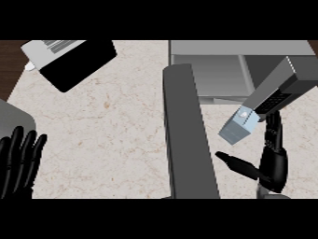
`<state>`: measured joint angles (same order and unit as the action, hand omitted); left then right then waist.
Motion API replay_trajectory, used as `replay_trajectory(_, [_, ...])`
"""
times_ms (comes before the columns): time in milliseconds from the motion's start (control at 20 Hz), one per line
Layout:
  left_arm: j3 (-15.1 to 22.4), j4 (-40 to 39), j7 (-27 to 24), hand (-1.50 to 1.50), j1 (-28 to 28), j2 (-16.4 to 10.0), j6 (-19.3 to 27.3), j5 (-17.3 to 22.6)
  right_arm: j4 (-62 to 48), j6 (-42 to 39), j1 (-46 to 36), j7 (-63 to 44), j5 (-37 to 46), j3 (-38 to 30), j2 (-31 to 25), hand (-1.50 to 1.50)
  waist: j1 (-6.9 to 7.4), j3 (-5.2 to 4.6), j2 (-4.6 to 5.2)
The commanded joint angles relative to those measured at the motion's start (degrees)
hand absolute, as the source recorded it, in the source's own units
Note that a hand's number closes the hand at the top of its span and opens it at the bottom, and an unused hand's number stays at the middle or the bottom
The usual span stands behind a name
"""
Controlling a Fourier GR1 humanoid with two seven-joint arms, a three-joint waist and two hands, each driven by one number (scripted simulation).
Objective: Pick up the milk, place it into the microwave and close the microwave
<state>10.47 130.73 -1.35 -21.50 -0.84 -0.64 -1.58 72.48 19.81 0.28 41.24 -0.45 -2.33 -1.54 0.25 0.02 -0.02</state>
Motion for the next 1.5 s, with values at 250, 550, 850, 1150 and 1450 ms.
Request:
replay_trajectory(250, [5.8,2.8,0.2,-1.5,-3.8,0.8,1.7,-4.1,-22.5,-7.5,-9.9,13.8,-5.5,-7.7,-2.0,-1.5,0.26,0.02,0.04])
replay_trajectory(550, [-0.4,1.5,0.1,-1.5,-1.5,-1.3,-0.3,0.1,-36.6,-7.9,-18.3,19.0,-6.0,-11.4,-4.2,-1.5,0.32,0.02,0.1])
replay_trajectory(850, [2.9,0.1,1.6,-1.5,1.8,0.8,2.2,-2.5,-48.8,-9.5,-21.9,26.5,-4.3,-12.6,-5.4,-1.5,0.46,0.06,0.24])
replay_trajectory(1150, [2.8,2.9,-1.0,-1.5,-4.6,-0.5,0.5,-1.0,-48.4,-4.7,-20.9,33.0,0.5,-10.9,-6.4,1.5,1.27,0.12,0.33])
replay_trajectory(1450, [0.9,1.0,-1.3,-1.5,-3.0,-0.6,0.3,0.5,-45.5,-16.8,-20.6,33.2,1.0,-6.8,-2.7,1.5,0.61,0.07,0.16])
